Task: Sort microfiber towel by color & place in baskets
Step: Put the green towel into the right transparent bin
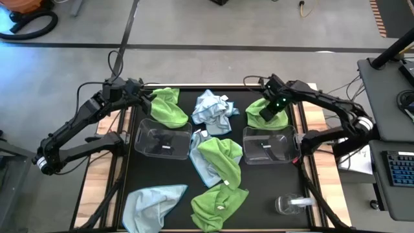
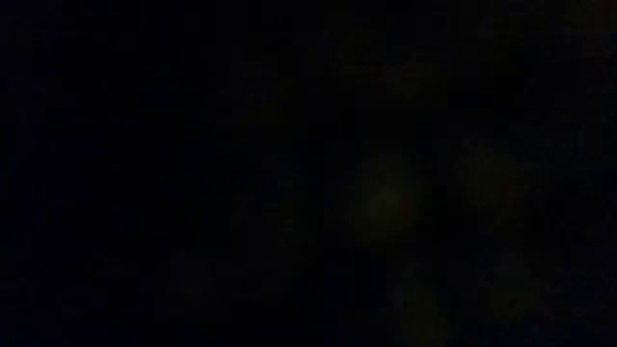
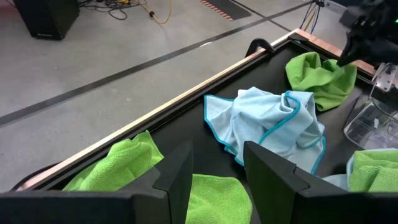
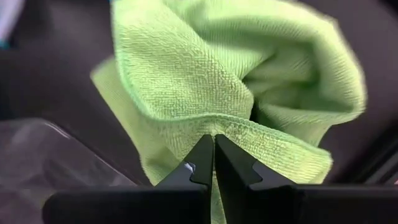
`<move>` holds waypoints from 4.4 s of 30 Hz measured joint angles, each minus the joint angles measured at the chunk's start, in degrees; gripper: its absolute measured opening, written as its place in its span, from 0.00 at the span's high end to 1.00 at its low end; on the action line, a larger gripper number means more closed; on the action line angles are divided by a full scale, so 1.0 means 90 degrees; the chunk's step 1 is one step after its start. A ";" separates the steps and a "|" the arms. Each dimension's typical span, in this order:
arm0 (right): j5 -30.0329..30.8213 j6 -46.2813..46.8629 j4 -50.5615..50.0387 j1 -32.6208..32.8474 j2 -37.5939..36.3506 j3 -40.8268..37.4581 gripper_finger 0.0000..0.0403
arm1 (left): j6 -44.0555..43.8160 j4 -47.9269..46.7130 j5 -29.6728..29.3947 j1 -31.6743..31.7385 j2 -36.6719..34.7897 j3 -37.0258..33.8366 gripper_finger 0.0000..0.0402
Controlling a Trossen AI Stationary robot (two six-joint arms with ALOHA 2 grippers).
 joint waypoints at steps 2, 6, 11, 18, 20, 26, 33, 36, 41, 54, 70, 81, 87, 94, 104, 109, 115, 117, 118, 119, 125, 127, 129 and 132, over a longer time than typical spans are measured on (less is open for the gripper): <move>-0.0065 0.0117 0.0001 -0.0001 -0.0235 0.0091 0.98 | -0.0018 0.0000 -0.0002 0.0000 0.0001 0.0000 0.68; -0.0408 0.0241 0.0006 -0.0004 -0.0731 0.0304 0.98 | -0.0018 0.0000 -0.0002 0.0000 0.0000 0.0000 0.68; -0.0937 0.0480 0.0040 0.0036 -0.1287 0.0618 0.98 | -0.0018 -0.0001 -0.0002 0.0000 0.0000 0.0000 0.68; -0.1092 0.0780 0.0258 0.0249 -0.1923 0.1245 0.98 | -0.0020 0.0000 -0.0002 0.0000 -0.0001 0.0002 0.68; -0.1094 0.0878 0.0372 0.0307 -0.2051 0.1487 0.98 | -0.0037 0.0001 -0.0002 0.0000 -0.0001 0.0002 0.68; -0.1102 0.0961 0.0379 0.0551 -0.2248 0.2320 0.98 | -0.0088 0.0002 -0.0002 0.0000 0.0000 0.0002 0.68; -0.1291 0.1162 0.0293 0.0976 -0.2360 0.3235 0.98 | -0.0139 0.0000 -0.0002 0.0000 0.0001 0.0002 0.68; -0.1593 0.1277 0.0275 0.1176 -0.2415 0.3484 0.98 | -0.0139 0.0000 -0.0002 0.0000 0.0000 0.0002 0.68; -0.2188 0.1285 -0.0350 0.1457 -0.2567 0.3669 0.98 | -0.0139 -0.0002 -0.0002 0.0000 0.0001 0.0002 0.68; -0.2193 0.1167 -0.2584 0.1623 -0.2887 0.3587 0.98 | -0.0142 -0.0007 -0.0002 0.0000 -0.0001 0.0000 0.68; -0.2211 0.1275 -0.2961 0.1631 -0.2916 0.2478 0.98 | -0.0192 -0.0010 -0.0001 0.0000 -0.0001 -0.0007 0.68; -0.2202 0.1272 -0.2332 0.1631 -0.2902 0.1037 0.98 | -0.0307 -0.0009 -0.0002 0.0000 0.0001 -0.0007 0.68; -0.2194 0.1280 -0.2117 0.1631 -0.2902 0.0569 0.98 | -0.0307 -0.0007 -0.0002 0.0000 0.0000 -0.0007 0.68; -0.2194 0.1751 -0.1374 0.1631 -0.2847 0.0228 0.98 | -0.0309 -0.0005 -0.0002 0.0000 -0.0001 -0.0007 0.68; -0.2194 0.1777 -0.1379 0.1631 -0.2177 0.0226 0.98 | -0.0307 -0.0005 0.0035 0.0000 -0.0001 -0.0007 0.68; -0.2086 0.1907 -0.1332 0.1631 -0.1617 0.0226 0.98 | -0.0307 -0.0005 0.0039 0.0000 0.0000 -0.0007 0.68; -0.2034 0.1712 -0.1355 0.1631 -0.0948 0.0230 0.98 | -0.0308 -0.0005 0.0044 0.0000 0.0000 -0.0007 0.68; -0.2166 0.1681 -0.1441 0.1633 -0.0767 0.0255 0.97 | -0.0307 -0.0005 0.0044 0.0000 0.0001 -0.0007 0.68; -0.2199 0.1659 -0.1490 0.1633 -0.0678 0.0276 0.97 | -0.0307 -0.0005 0.0046 0.0000 0.0000 -0.0007 0.68; -0.2199 0.1613 -0.1532 0.1633 -0.0606 0.0289 0.96 | -0.0307 -0.0005 0.0049 0.0000 -0.0001 -0.0007 0.68; -0.2393 0.1459 -0.1531 0.1633 -0.0381 0.0292 0.85 | -0.0307 -0.0006 0.0051 0.0000 0.0001 -0.0007 0.68; -0.2847 0.1481 -0.1421 0.1649 -0.0366 0.0292 0.81 | -0.0307 -0.0007 0.0051 0.0000 0.0001 -0.0007 0.68; -0.3458 0.1516 -0.1177 0.1735 -0.0382 0.0292 0.76 | -0.0307 -0.0005 0.0051 0.0000 0.0001 -0.0007 0.68; -0.3971 0.1668 -0.0639 0.1954 -0.0465 0.0302 0.71 | -0.0307 -0.0005 0.0051 0.0000 -0.0002 -0.0007 0.68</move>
